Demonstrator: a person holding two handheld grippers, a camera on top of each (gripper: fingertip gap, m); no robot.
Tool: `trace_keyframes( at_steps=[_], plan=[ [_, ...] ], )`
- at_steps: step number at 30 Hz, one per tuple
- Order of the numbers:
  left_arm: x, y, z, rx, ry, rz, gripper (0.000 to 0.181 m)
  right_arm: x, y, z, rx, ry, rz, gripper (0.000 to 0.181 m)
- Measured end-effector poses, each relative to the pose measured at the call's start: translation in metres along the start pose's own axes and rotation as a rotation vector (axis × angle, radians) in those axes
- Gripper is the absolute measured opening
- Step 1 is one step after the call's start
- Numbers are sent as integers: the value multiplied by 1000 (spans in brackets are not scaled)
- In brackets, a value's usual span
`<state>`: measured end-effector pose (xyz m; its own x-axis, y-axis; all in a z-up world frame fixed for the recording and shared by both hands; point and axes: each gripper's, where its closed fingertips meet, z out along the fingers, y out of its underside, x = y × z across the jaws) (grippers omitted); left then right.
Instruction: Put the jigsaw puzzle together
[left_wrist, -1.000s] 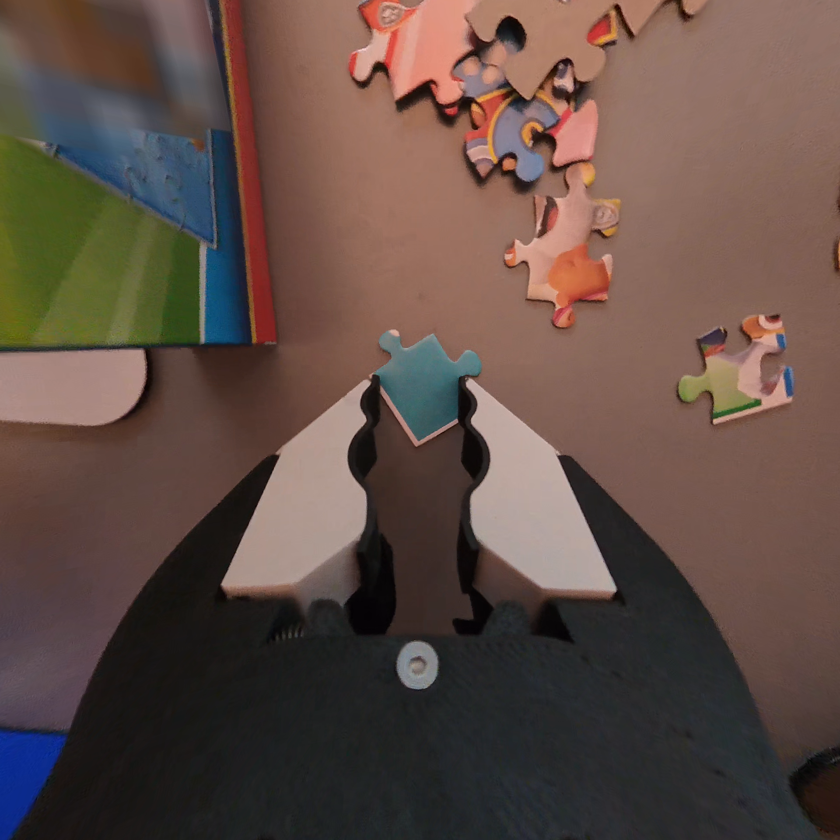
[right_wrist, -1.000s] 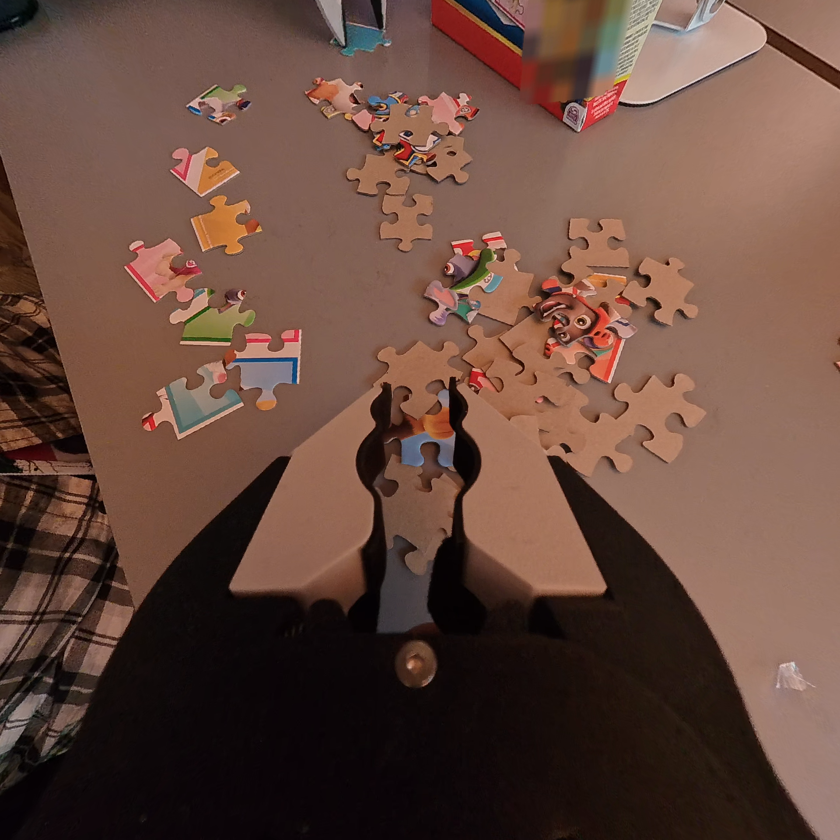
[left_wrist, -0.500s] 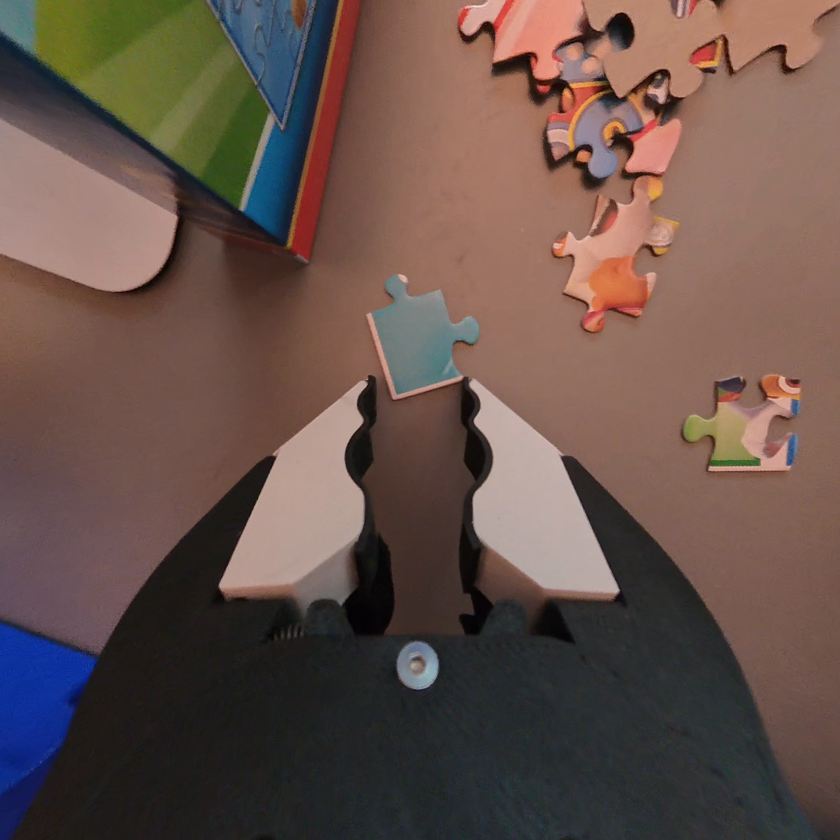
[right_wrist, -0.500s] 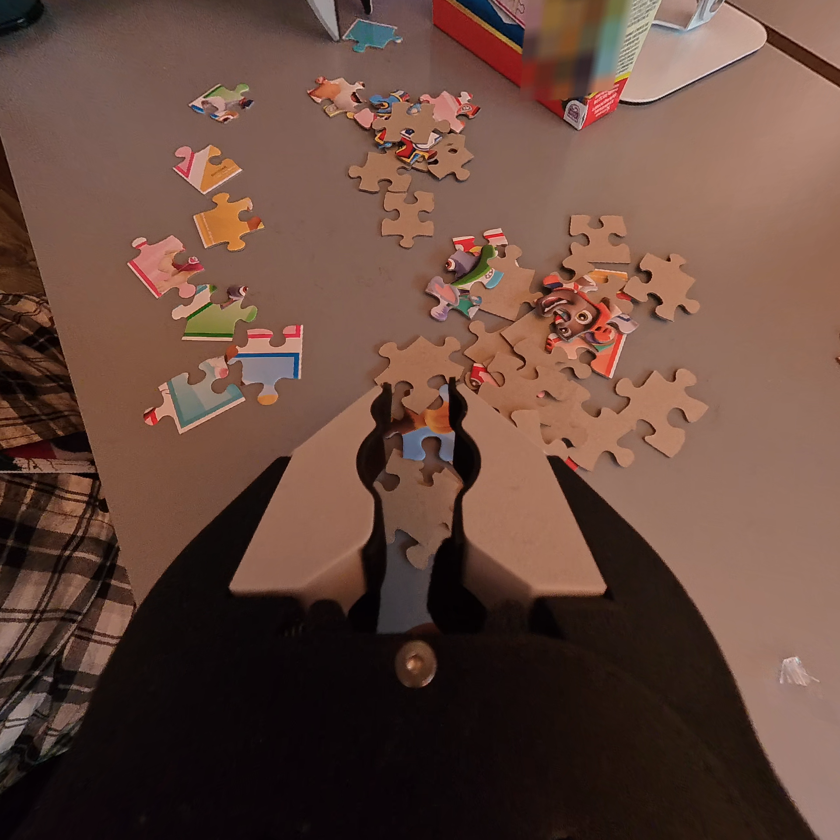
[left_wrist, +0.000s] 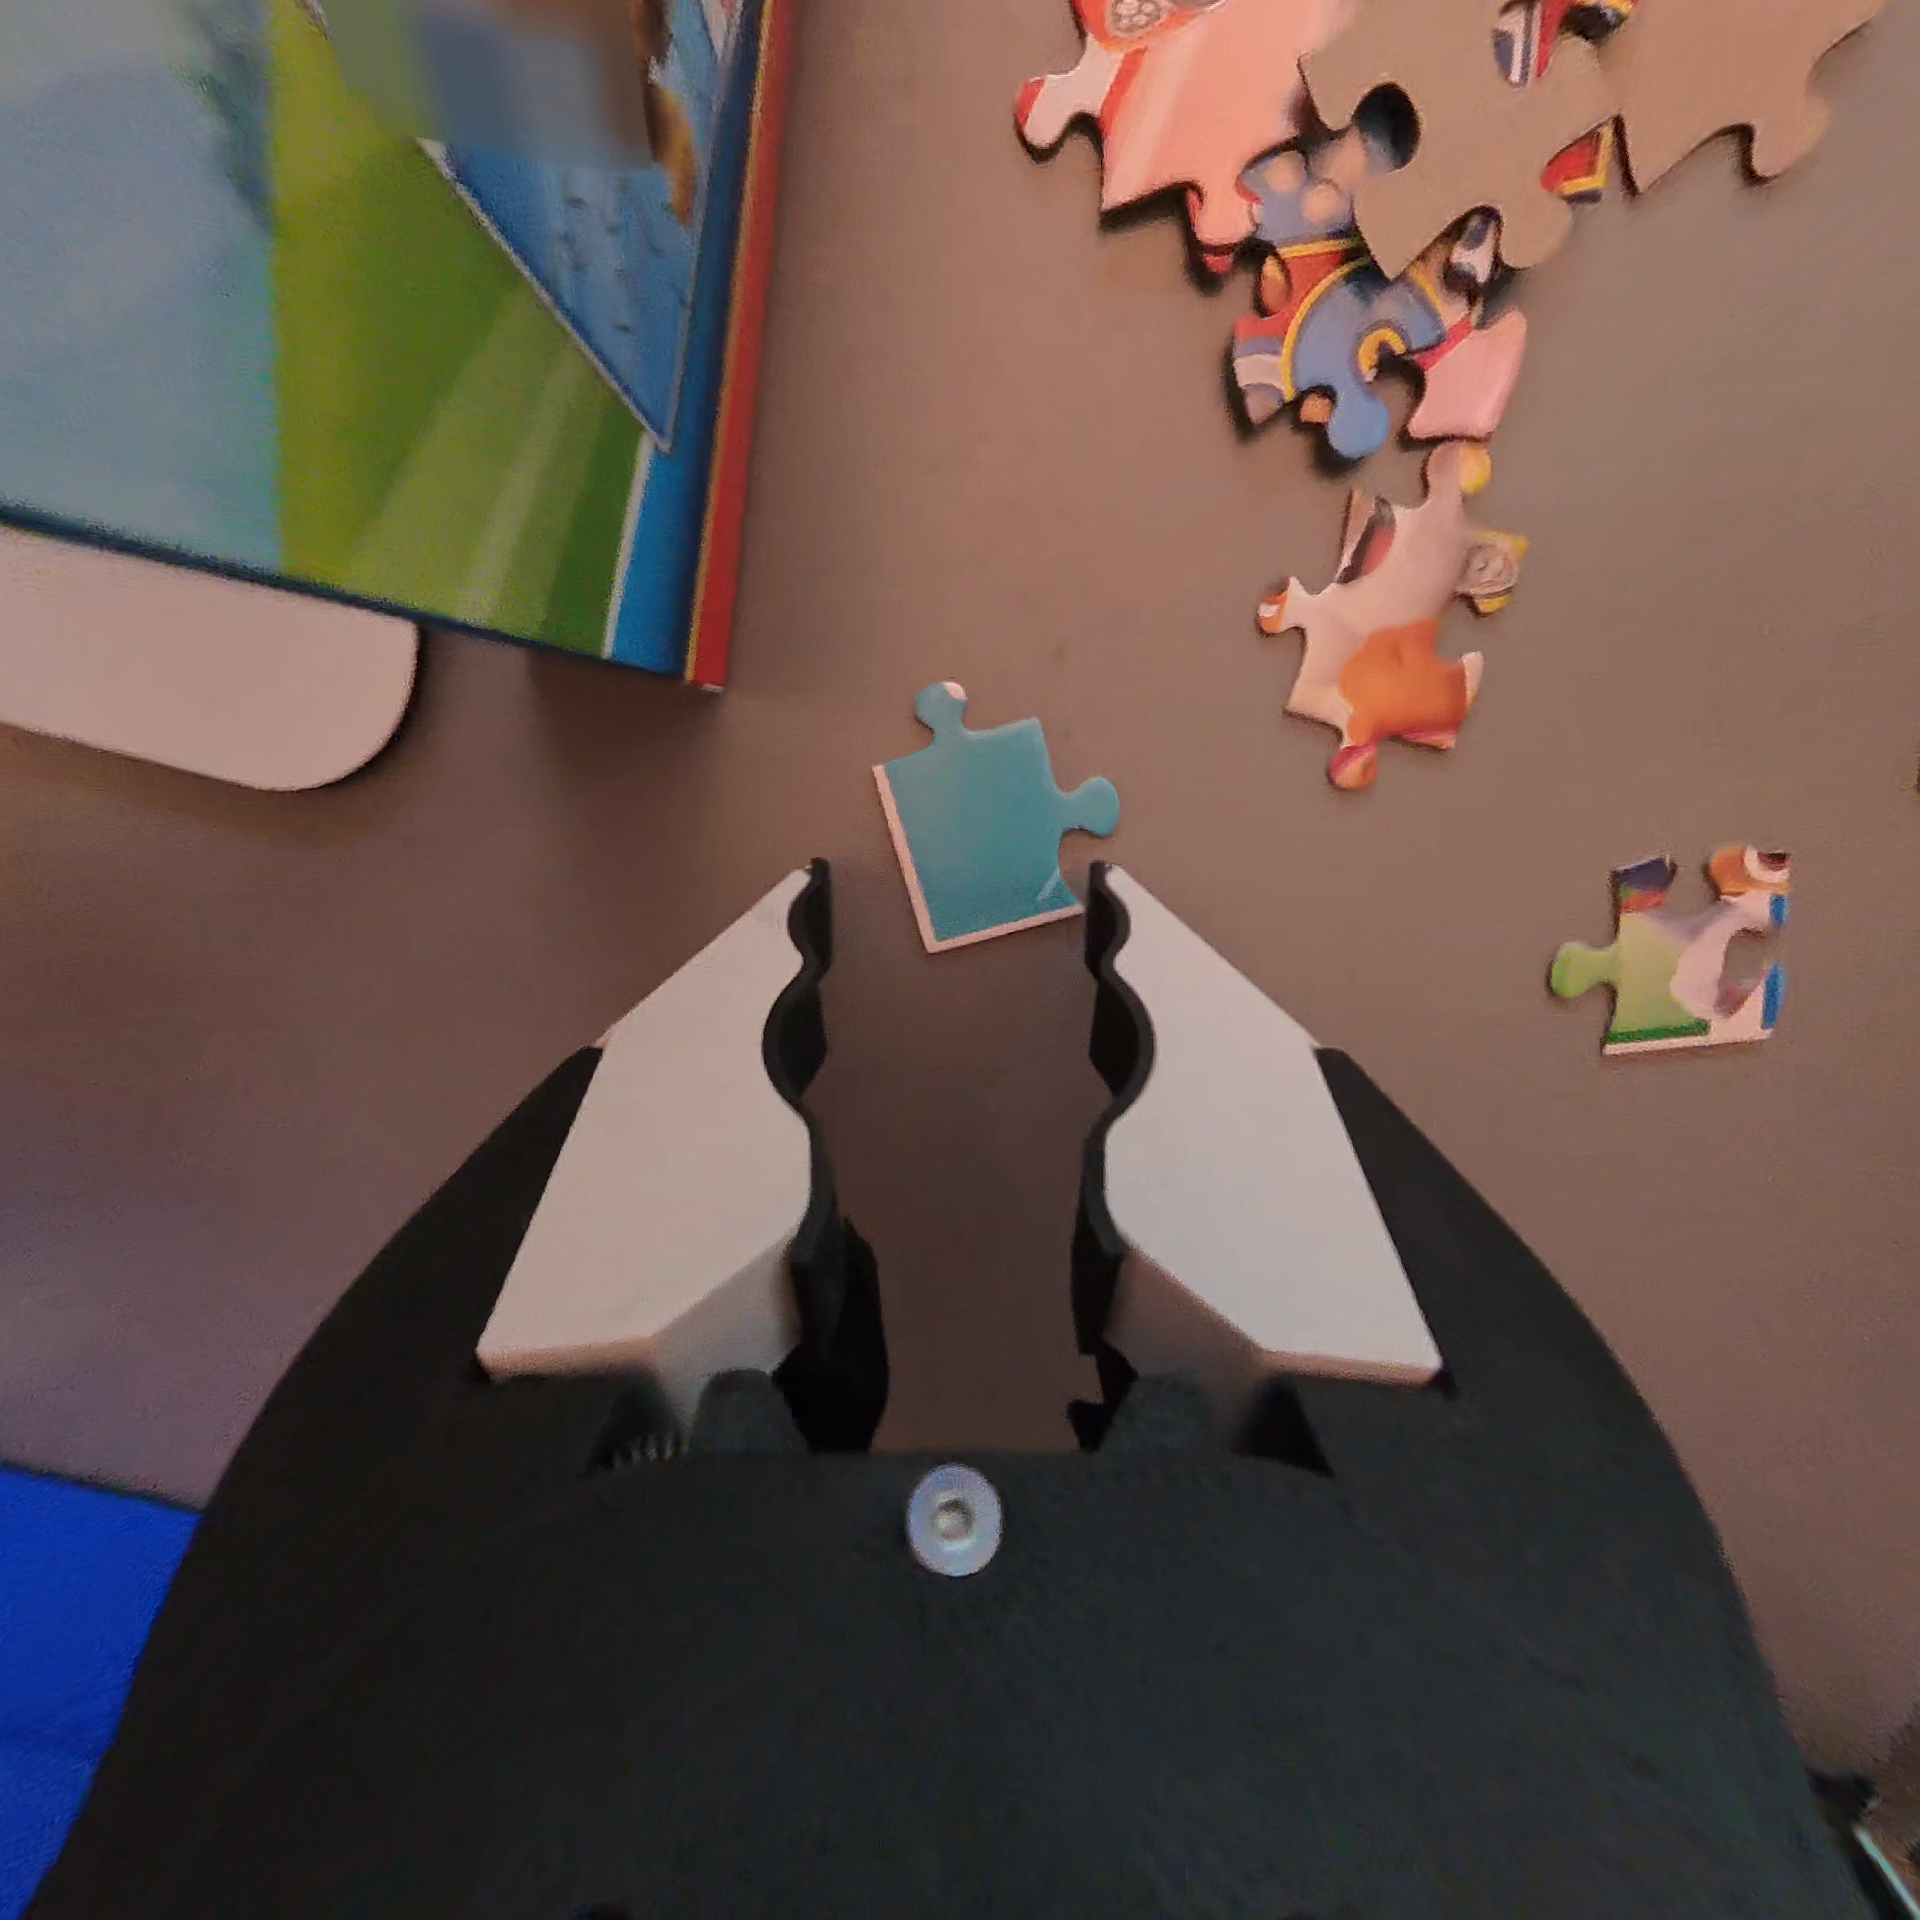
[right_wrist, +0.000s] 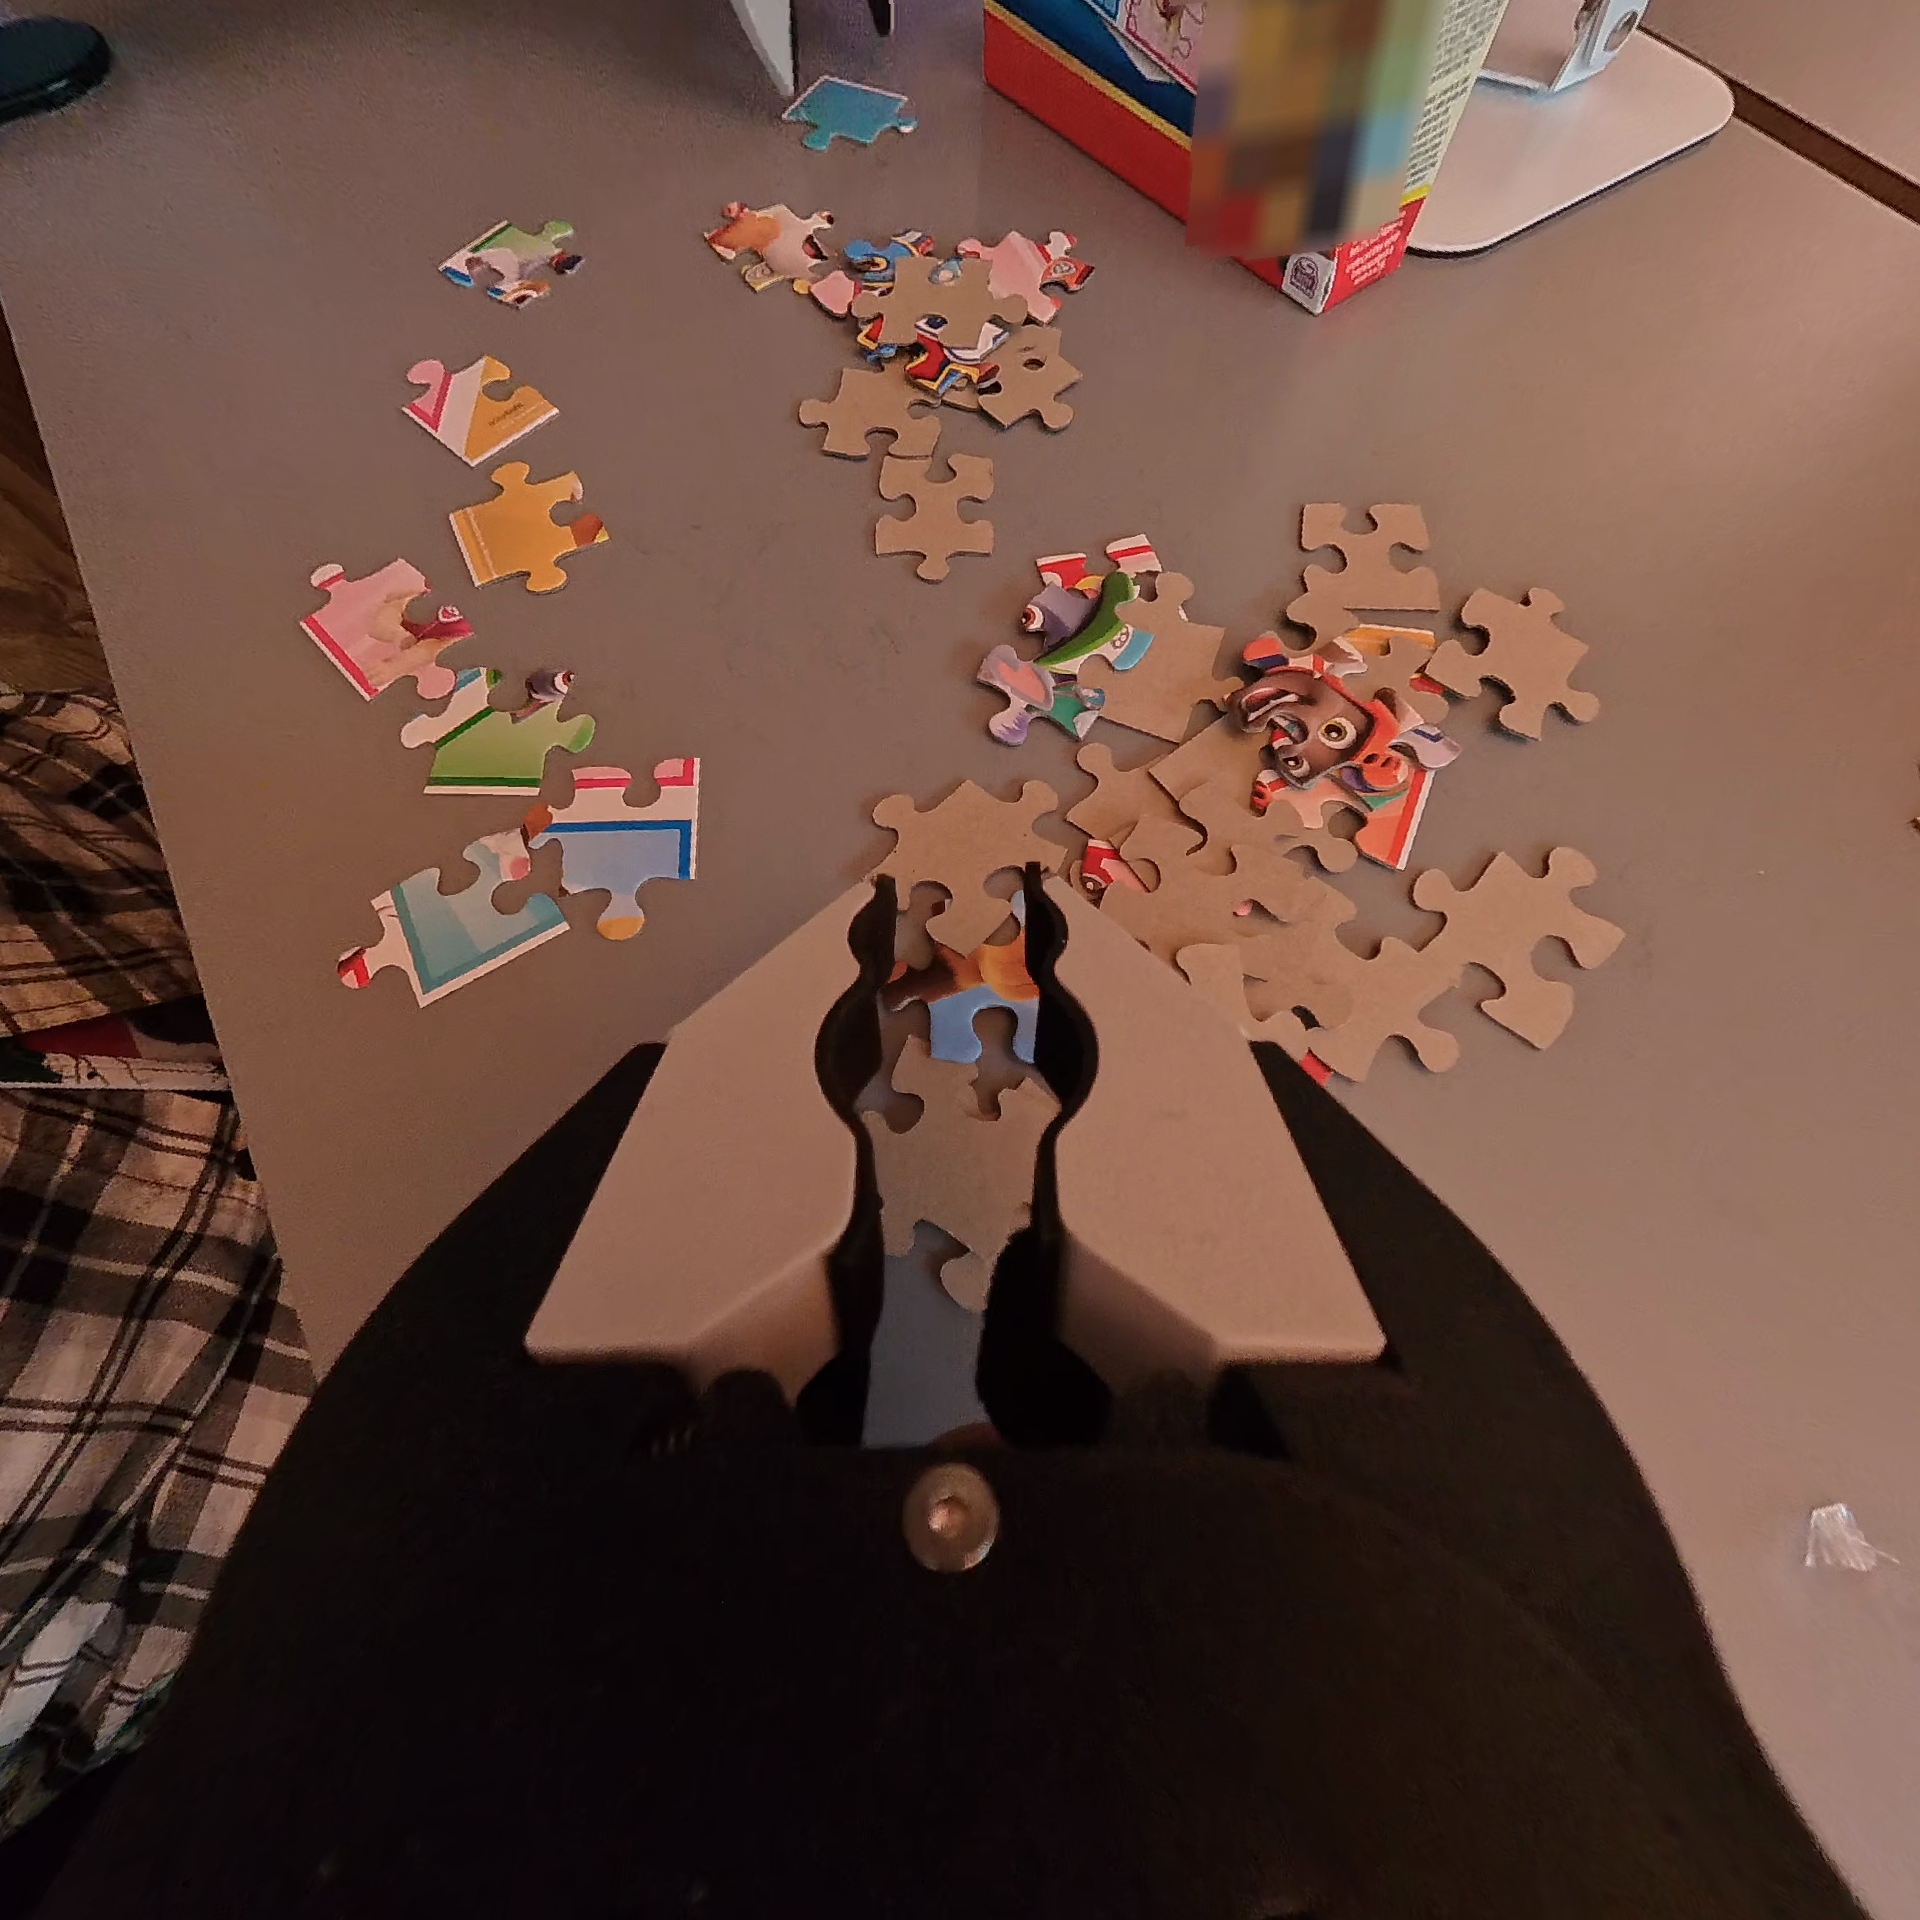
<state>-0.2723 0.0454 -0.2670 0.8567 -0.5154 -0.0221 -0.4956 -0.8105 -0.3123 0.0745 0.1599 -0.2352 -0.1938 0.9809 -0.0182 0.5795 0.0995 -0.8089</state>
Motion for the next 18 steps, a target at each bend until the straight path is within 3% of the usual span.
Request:
trace_keyframes(
  at_steps=[6,15,18],
  plan=[
    [3,-1,9,-13,10,34,30,2,2,1,-8,-5,1,23],
    [2,3,8,-233,-35,422,11,-1,0,8,-2,-14,7,23],
    [-6,4,6,-263,-98,454,19,-1,0,7,-2,-14,7,23]
  ],
)
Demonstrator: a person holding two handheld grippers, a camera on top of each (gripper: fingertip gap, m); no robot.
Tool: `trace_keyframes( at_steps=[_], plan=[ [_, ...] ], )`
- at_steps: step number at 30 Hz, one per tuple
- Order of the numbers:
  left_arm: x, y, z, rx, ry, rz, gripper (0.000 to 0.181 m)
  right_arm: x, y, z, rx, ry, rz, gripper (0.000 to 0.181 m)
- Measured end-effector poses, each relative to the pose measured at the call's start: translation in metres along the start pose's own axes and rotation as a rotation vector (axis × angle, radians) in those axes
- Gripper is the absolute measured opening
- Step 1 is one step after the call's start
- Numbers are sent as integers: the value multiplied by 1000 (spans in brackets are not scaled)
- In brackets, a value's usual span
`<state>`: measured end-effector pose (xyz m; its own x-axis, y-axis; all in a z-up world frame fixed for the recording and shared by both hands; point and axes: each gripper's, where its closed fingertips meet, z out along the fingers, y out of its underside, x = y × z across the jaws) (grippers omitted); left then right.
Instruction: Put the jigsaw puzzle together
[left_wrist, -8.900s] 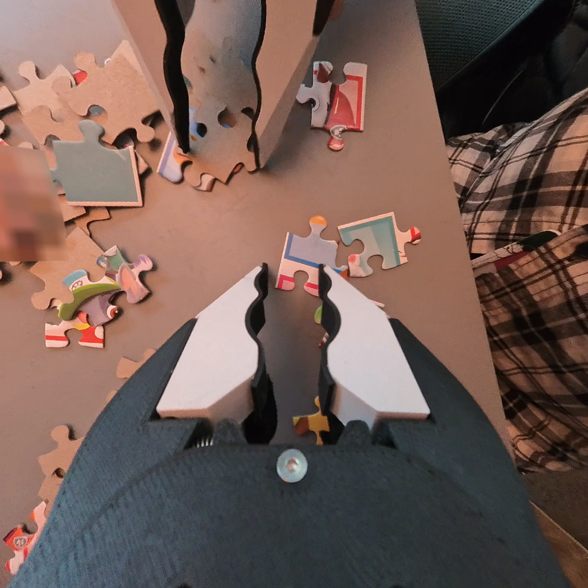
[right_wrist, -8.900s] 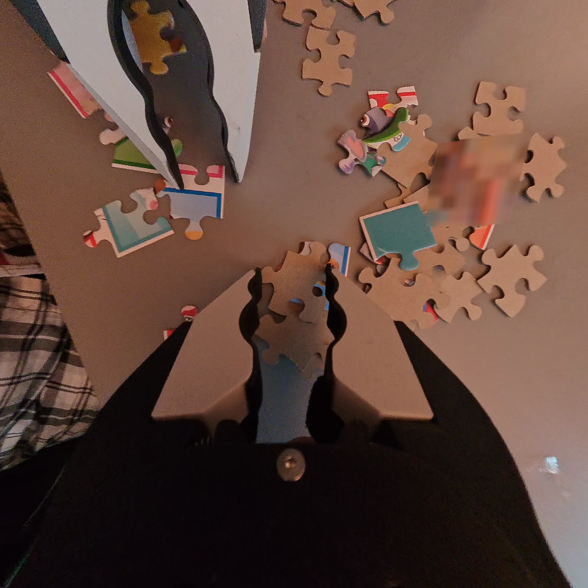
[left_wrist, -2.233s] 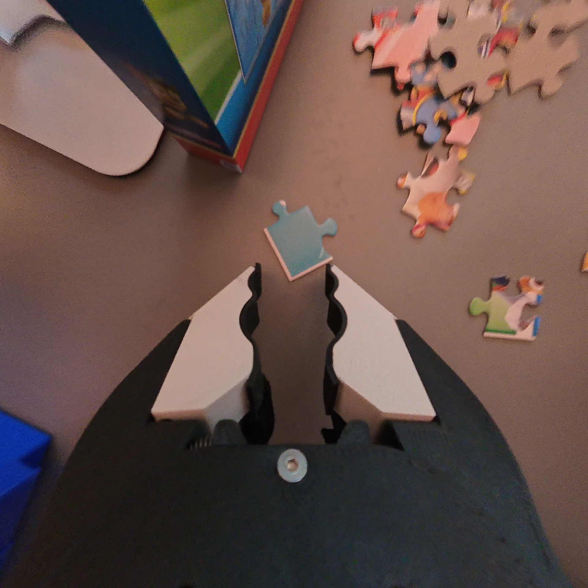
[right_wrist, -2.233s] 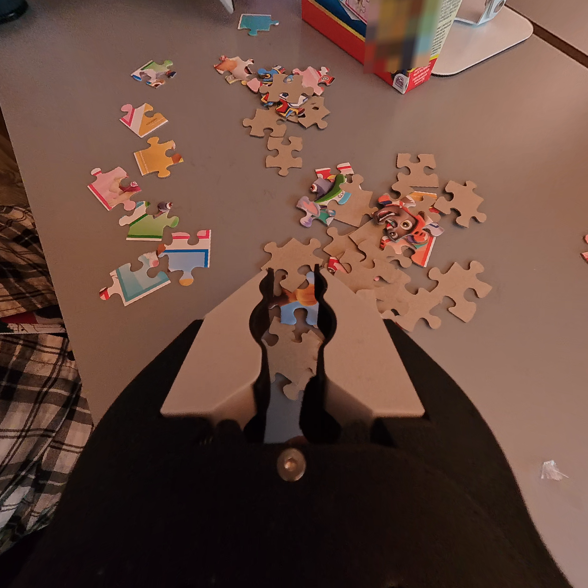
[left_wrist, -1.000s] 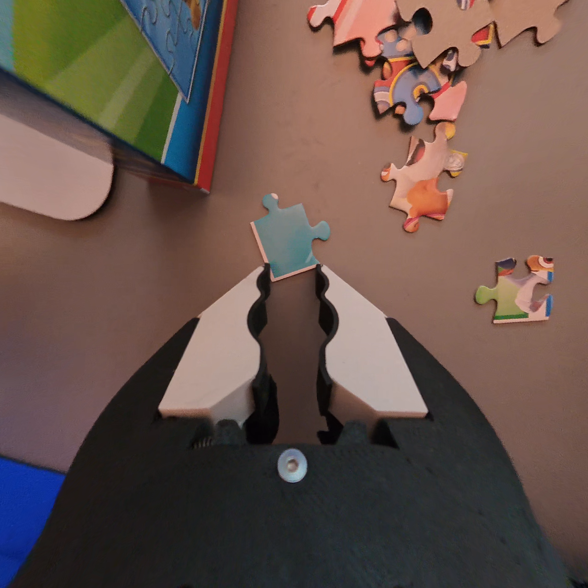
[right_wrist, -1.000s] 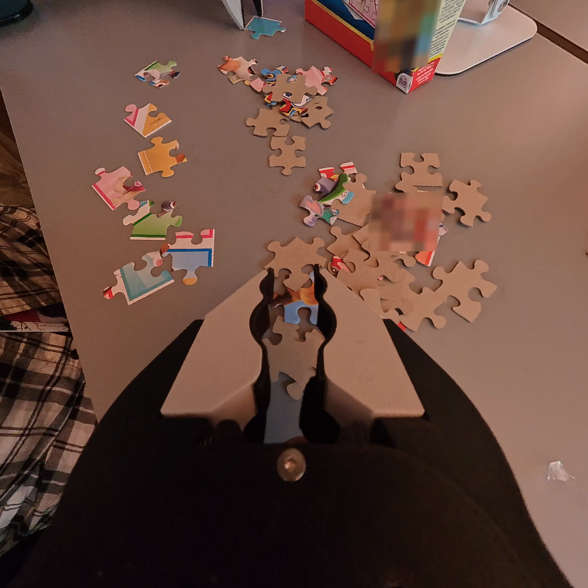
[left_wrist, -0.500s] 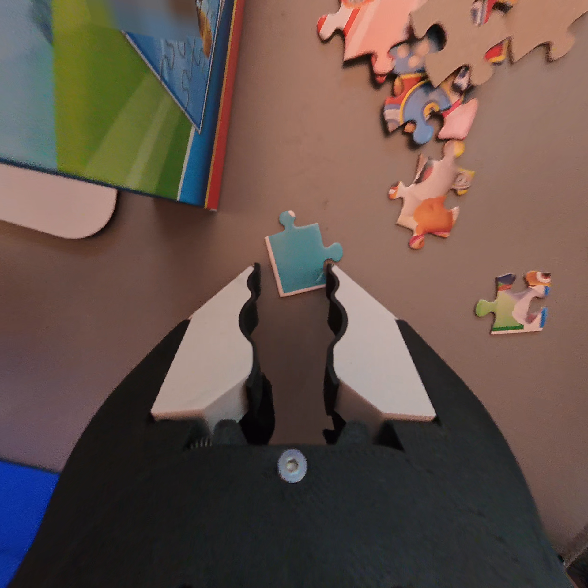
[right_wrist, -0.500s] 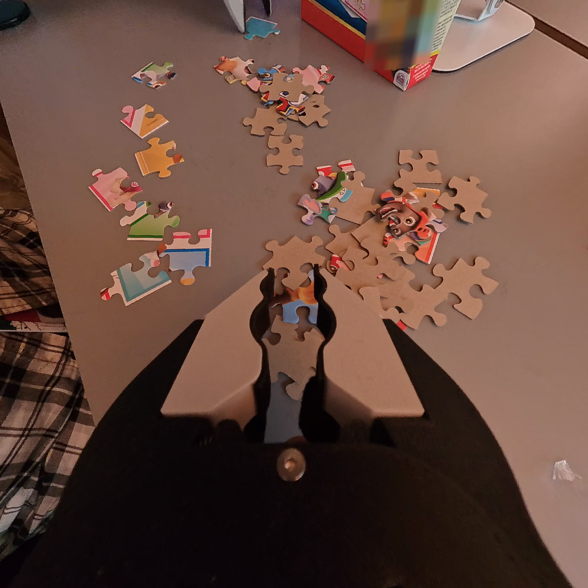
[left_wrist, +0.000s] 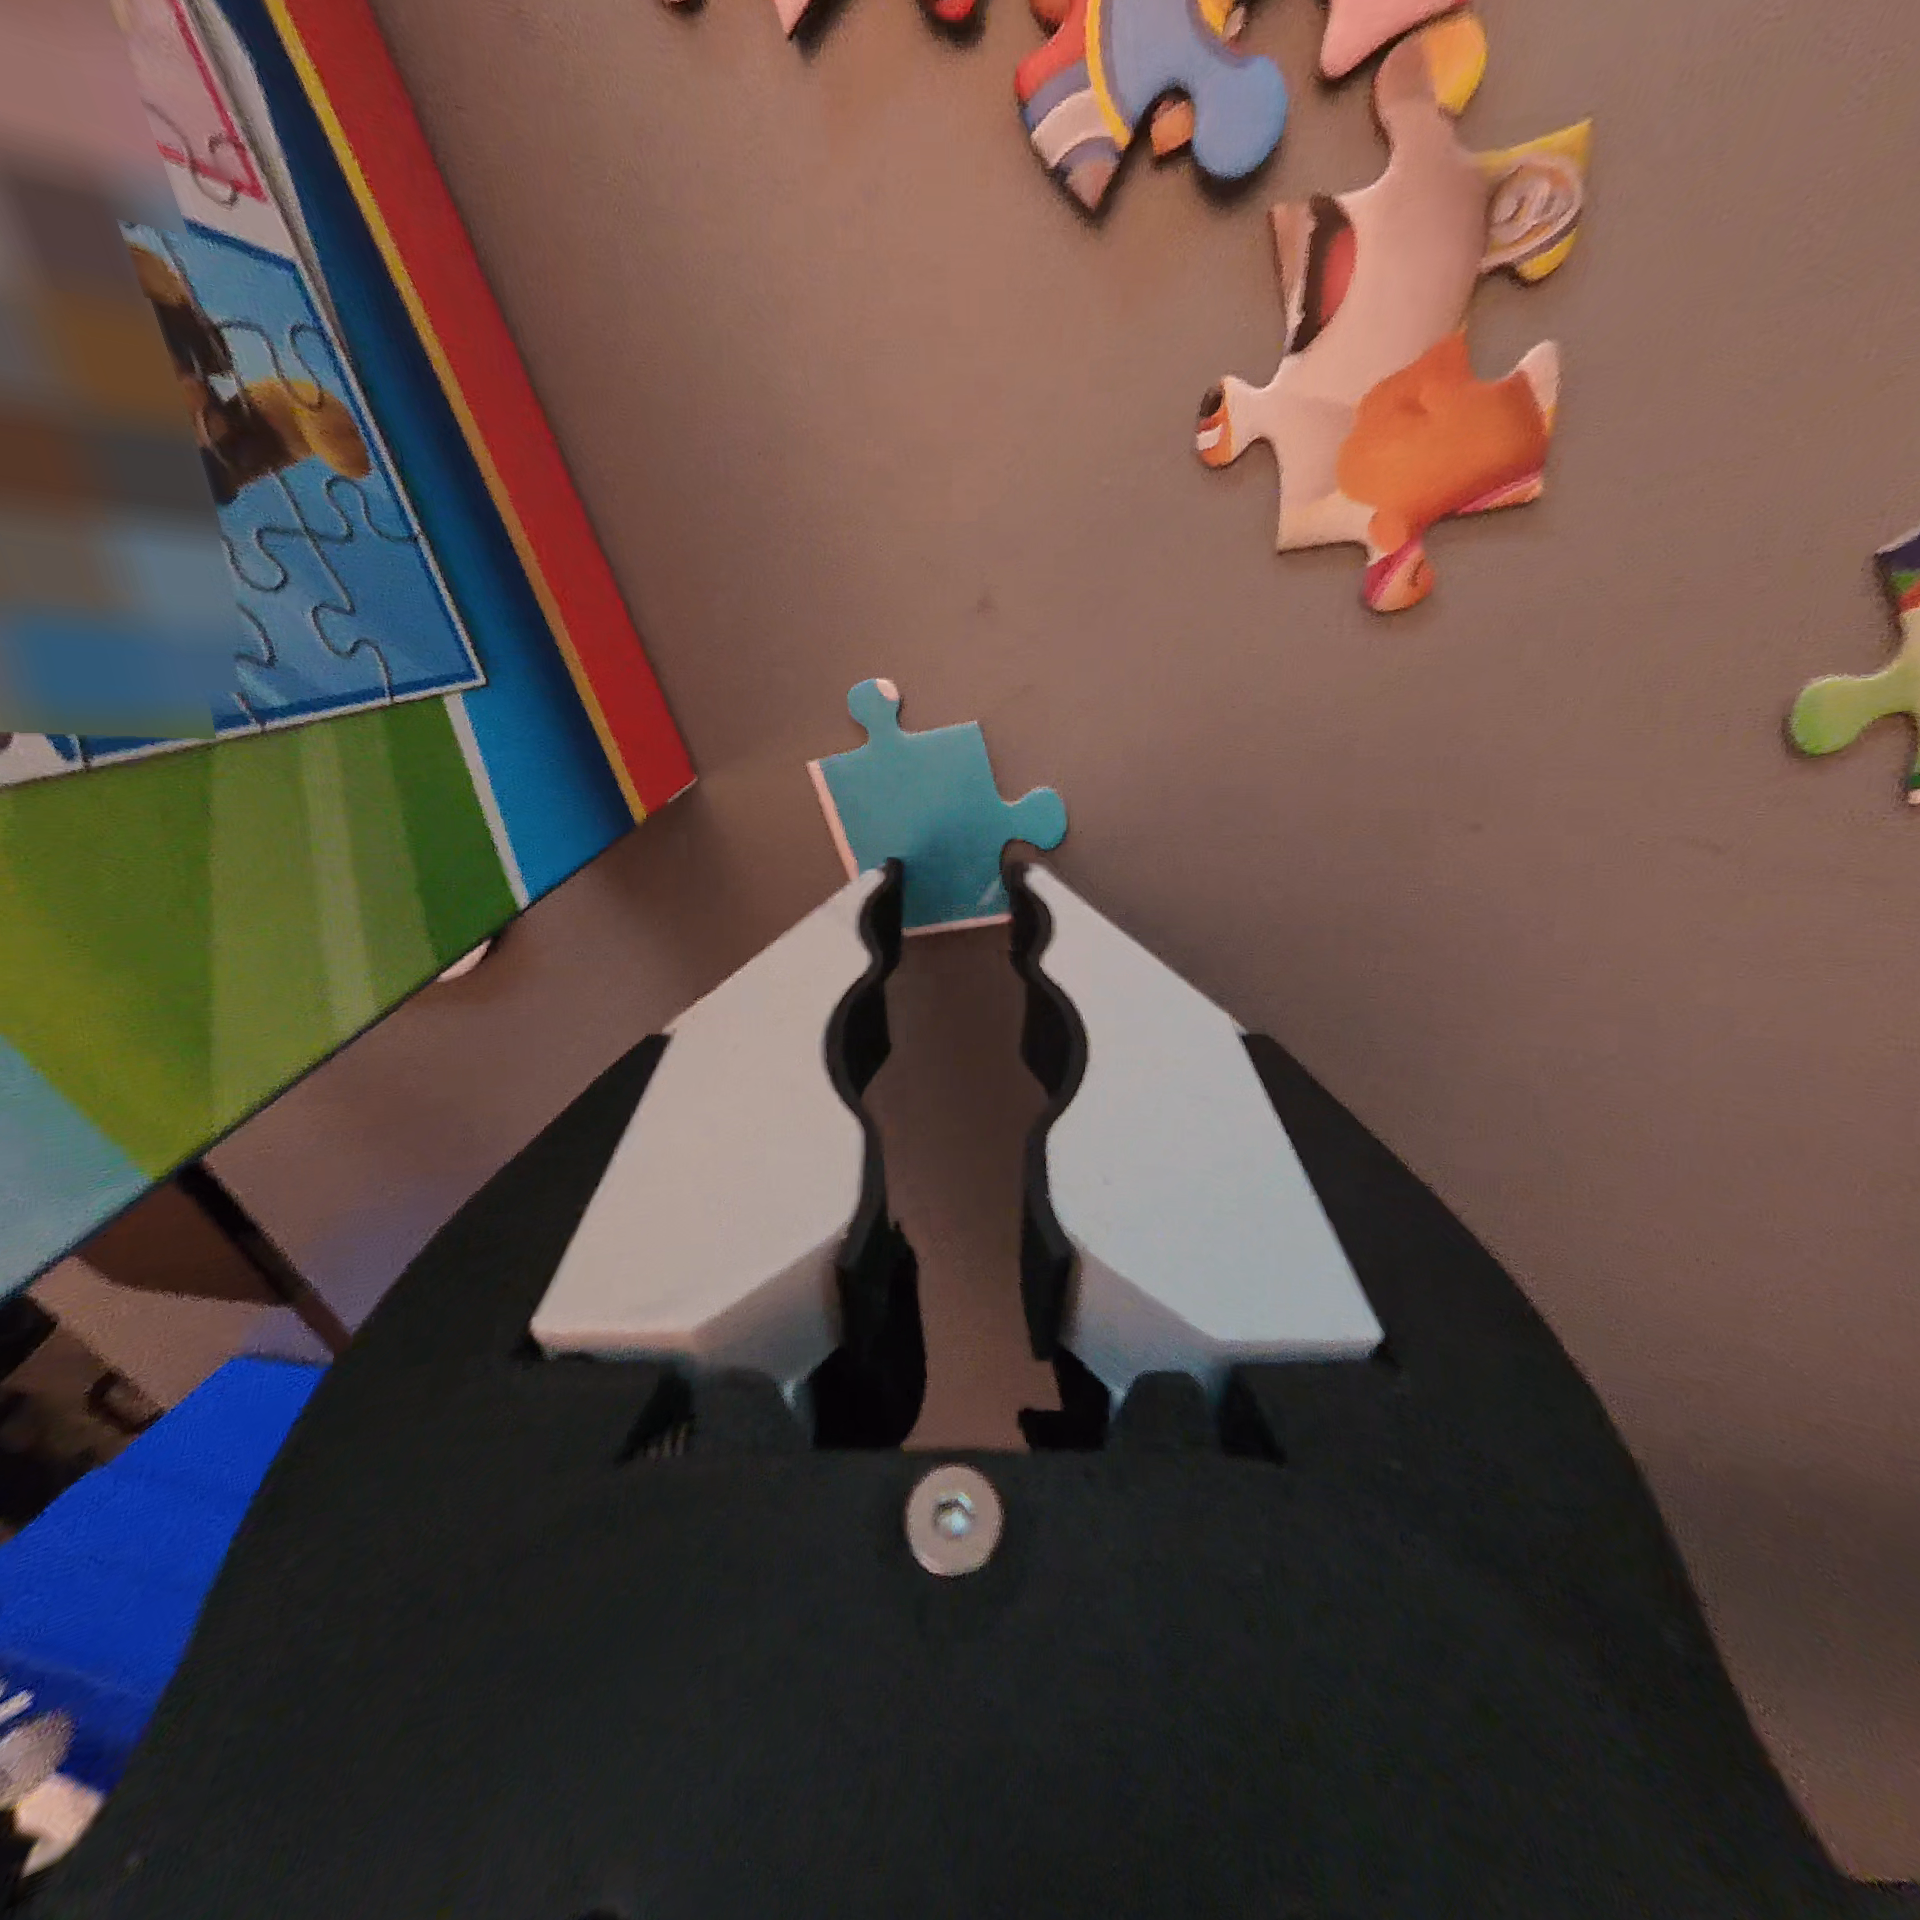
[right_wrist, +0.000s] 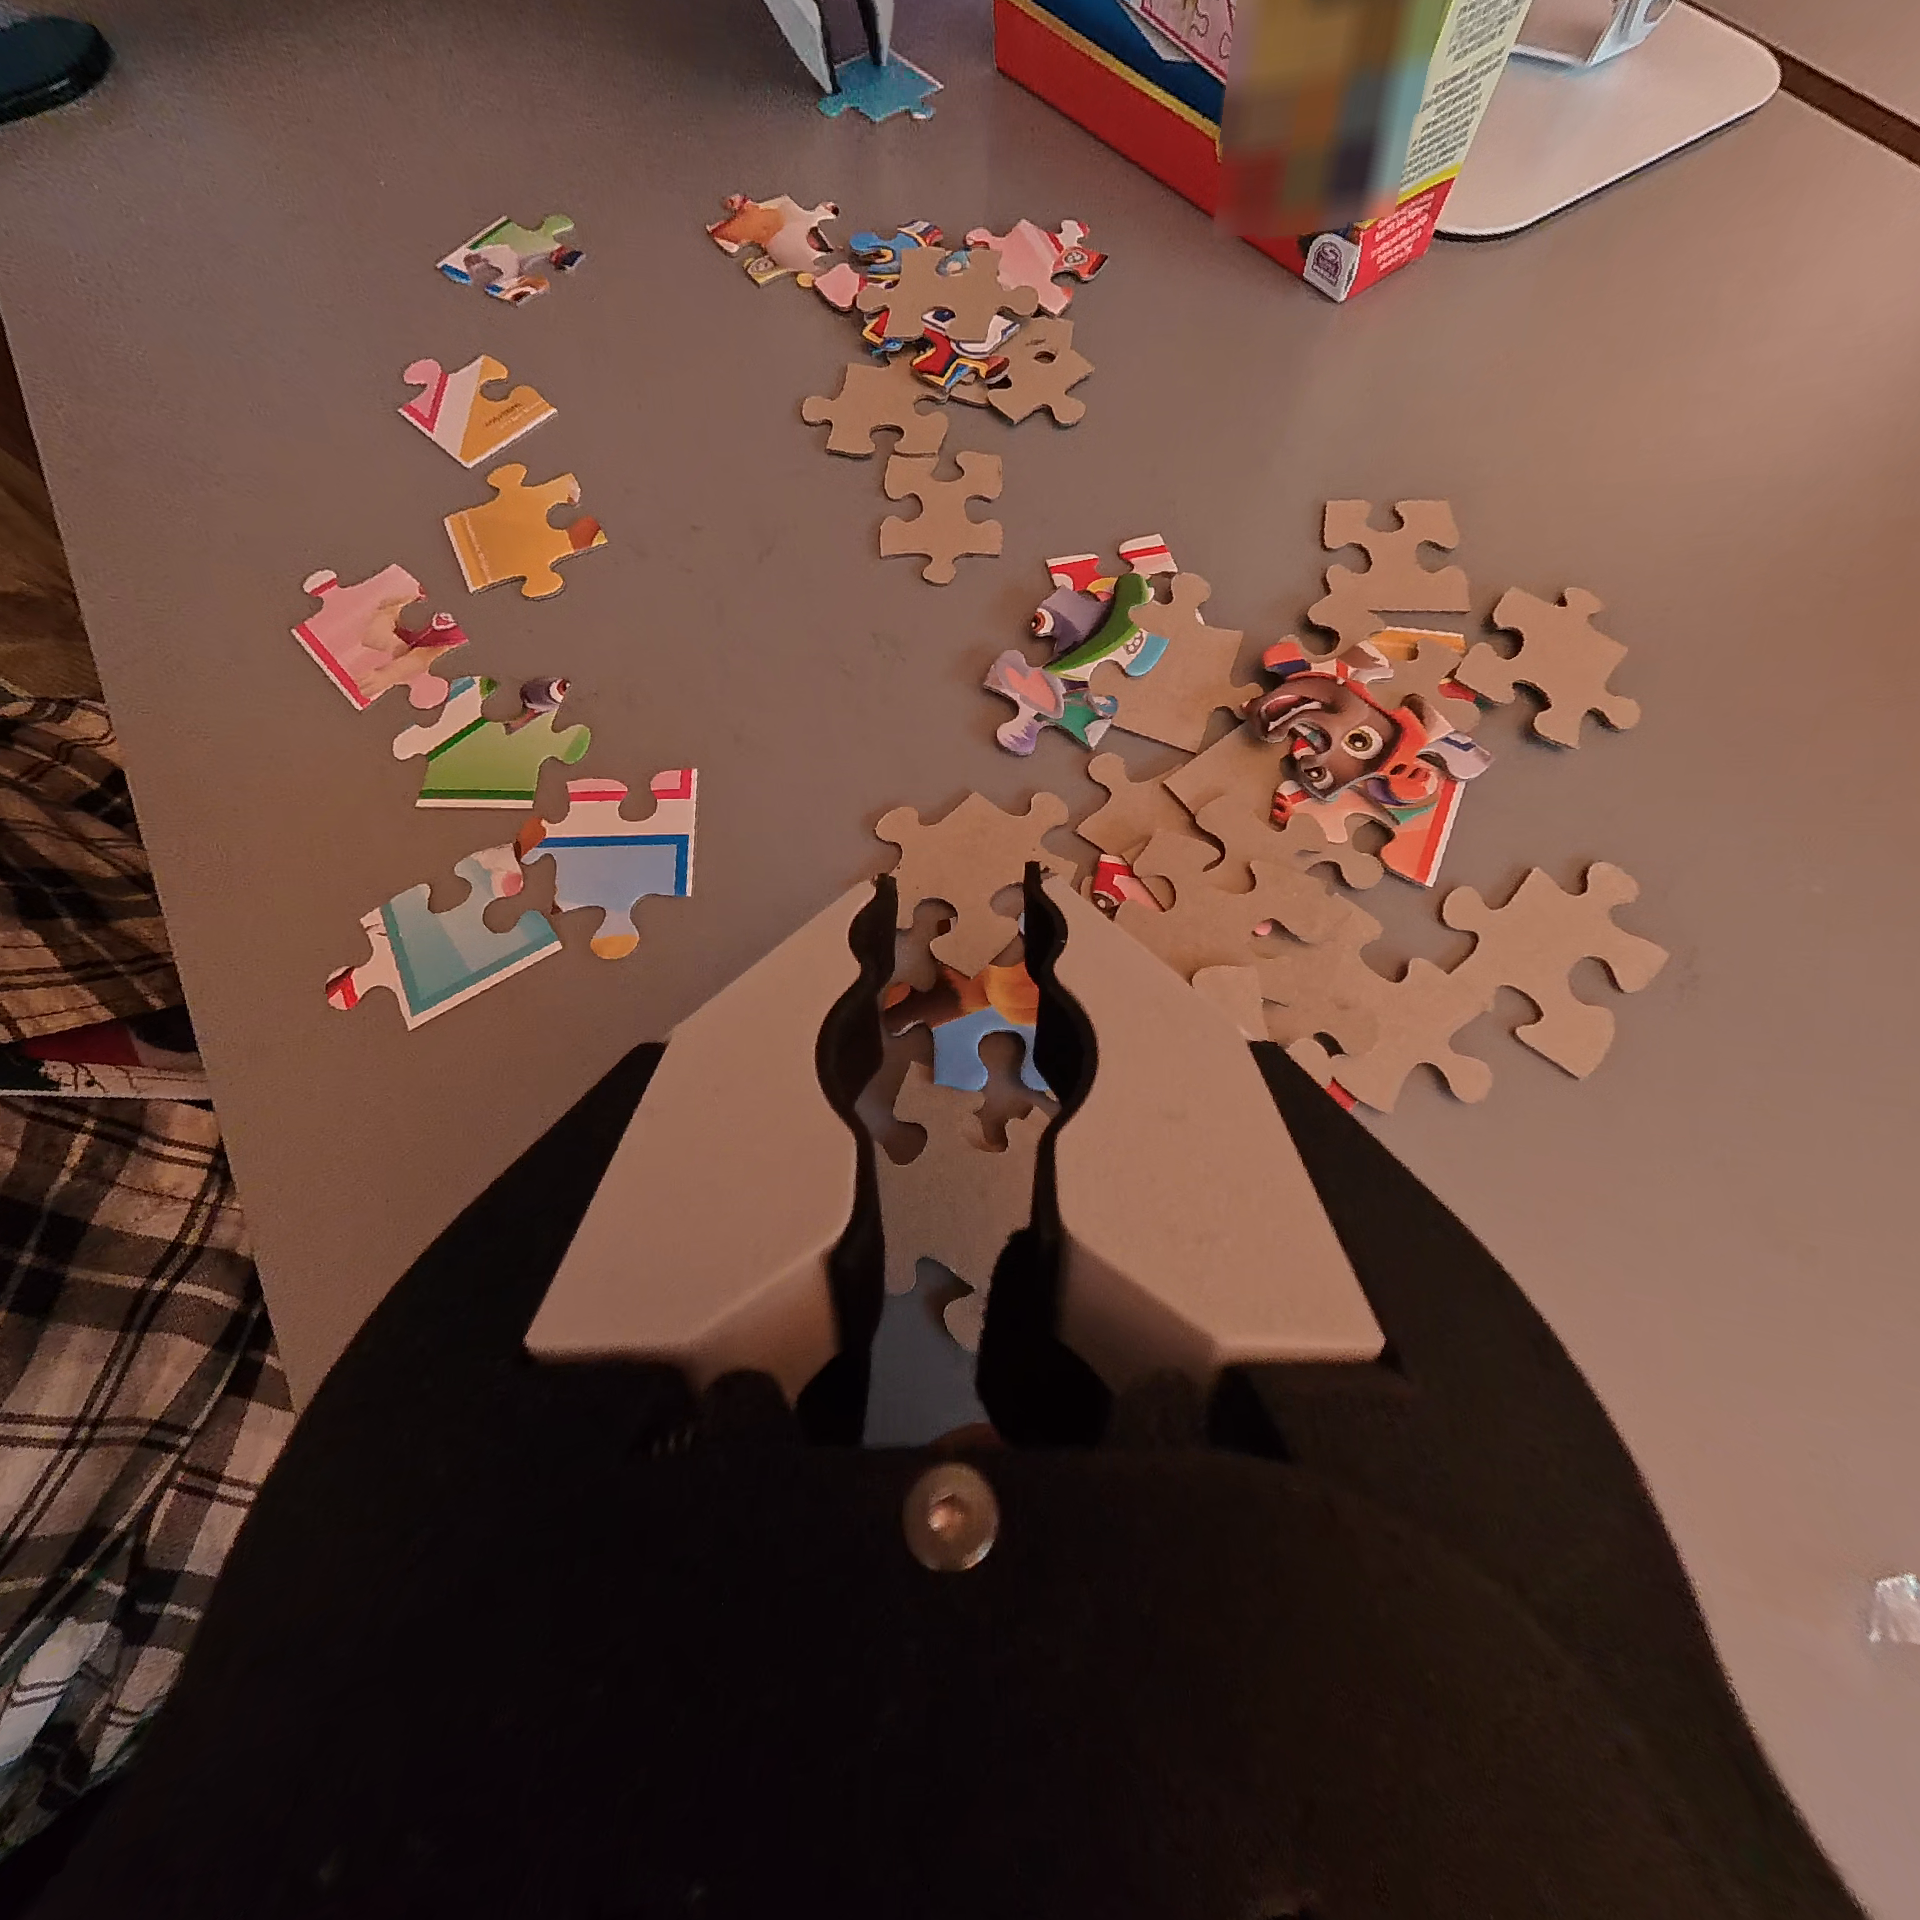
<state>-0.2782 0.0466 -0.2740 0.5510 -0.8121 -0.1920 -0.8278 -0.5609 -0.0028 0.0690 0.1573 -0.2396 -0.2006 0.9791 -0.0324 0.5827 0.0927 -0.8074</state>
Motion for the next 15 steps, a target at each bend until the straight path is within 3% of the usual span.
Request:
trace_keyframes(
  at_steps=[2,6,11,15],
  plan=[
    [-4,1,-5,11,-36,-44,38,0,-1,-1,2,2,-2,23],
    [-3,-19,-27,140,-95,-120,51,8,-1,-5,-10,37,7,23],
    [6,-57,-36,187,-165,-111,44,36,-6,-11,-35,132,52,33],
    [13,-93,-28,282,-117,-124,46,54,-11,2,-104,165,41,37]
  ],
)
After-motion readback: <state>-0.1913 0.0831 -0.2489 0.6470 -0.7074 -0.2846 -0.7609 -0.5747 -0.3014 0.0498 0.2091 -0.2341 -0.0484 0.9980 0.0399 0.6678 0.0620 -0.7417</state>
